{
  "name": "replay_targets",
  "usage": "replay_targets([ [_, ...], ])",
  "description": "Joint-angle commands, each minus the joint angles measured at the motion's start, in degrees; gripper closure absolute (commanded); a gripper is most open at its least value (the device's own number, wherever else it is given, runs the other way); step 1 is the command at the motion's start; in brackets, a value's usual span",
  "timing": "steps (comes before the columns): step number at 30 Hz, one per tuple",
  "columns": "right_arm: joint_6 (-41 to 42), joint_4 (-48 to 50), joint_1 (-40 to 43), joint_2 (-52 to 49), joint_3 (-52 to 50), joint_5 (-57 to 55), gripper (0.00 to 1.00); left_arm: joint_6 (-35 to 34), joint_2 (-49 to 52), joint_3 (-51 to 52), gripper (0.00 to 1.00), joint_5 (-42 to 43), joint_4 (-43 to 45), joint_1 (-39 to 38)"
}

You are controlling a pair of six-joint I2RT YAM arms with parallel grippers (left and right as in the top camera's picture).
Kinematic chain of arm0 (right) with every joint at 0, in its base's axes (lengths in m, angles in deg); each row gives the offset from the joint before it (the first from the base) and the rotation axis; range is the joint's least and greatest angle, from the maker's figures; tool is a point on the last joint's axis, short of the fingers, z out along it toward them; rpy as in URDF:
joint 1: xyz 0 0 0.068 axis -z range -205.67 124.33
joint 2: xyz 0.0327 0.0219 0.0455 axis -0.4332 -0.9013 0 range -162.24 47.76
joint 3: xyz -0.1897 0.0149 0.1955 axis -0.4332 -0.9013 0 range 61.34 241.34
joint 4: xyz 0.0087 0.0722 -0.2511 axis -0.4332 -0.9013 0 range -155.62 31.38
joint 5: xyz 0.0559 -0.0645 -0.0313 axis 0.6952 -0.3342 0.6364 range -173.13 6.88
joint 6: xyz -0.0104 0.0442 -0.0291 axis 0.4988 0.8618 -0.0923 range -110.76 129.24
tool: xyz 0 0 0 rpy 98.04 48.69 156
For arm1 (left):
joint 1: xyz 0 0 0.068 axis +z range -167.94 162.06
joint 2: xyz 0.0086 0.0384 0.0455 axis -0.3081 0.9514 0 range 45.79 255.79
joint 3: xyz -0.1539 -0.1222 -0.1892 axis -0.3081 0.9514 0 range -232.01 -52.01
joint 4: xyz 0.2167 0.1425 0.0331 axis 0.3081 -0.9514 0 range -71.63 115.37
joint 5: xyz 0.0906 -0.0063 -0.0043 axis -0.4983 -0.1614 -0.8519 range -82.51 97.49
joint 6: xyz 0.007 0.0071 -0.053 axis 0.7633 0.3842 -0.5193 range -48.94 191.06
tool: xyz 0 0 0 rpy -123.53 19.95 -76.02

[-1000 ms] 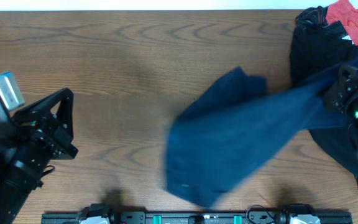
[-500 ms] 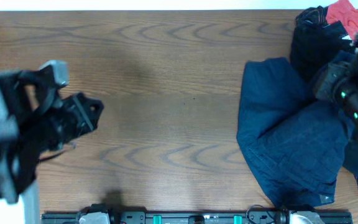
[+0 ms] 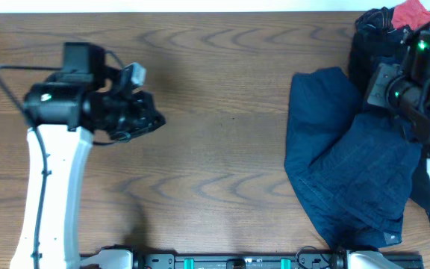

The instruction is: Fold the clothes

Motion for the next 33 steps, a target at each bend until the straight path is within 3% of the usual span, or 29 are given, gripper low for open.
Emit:
replay_targets([
  [1, 0.8, 0.6, -0.2, -1.0, 0.9, -4.4, 0.99, 3.8, 2.8, 0.4, 0.94, 1.0, 2.5, -5.7],
  [10, 4.1, -0.6, 0.3, -1.1, 0.9, -12.0, 0.99, 5.9, 14.1, 0.4, 0.94, 0.9, 14.6, -22.3],
  [33, 4.0, -3.6, 0.7, -1.1, 0.9, -14.7, 0.99, 5.0, 35.9, 0.4, 0.94, 8.1, 39.6, -44.0],
])
